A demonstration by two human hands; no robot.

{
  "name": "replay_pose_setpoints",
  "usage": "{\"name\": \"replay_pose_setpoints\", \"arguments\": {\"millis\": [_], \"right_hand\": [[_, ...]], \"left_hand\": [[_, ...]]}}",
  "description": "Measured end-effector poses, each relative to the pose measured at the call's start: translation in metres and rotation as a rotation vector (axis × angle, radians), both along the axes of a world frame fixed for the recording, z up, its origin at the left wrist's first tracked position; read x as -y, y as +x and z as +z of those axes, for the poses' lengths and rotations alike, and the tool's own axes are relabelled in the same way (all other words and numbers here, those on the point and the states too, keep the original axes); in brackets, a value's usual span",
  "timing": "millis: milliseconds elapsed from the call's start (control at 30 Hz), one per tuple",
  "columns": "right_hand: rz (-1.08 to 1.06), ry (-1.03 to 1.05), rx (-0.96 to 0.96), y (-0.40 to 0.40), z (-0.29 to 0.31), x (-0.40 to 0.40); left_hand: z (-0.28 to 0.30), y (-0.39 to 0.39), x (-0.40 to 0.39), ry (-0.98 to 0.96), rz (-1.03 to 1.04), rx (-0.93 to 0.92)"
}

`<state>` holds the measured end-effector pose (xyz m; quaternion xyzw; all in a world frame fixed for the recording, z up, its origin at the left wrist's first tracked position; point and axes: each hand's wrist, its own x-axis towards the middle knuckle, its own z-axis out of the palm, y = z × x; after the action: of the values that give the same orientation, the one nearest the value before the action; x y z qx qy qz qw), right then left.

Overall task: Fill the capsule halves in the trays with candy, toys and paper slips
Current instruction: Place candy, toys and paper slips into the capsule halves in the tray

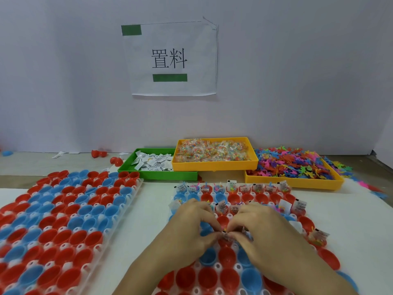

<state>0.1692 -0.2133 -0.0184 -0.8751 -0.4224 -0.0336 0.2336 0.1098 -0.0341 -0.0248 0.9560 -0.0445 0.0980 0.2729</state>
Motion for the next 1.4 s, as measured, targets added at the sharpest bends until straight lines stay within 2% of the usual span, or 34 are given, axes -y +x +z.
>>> {"name": "replay_pose_setpoints", "arguments": {"millis": [467,967,1400], "right_hand": [[-0.009,0.062,-0.026,0.003,-0.006,-0.002],[0.036,0.075,-0.025,0.007,-0.008,-0.003],[-0.076,0.242,-0.028,0.018,0.007,0.016]], "left_hand": [[0.001,0.0,0.002,-0.007,-0.007,-0.035],[0.0,0.002,0.001,0.009,-0.006,0.005],[0.001,0.003,0.0,0.026,0.021,0.002]]}}
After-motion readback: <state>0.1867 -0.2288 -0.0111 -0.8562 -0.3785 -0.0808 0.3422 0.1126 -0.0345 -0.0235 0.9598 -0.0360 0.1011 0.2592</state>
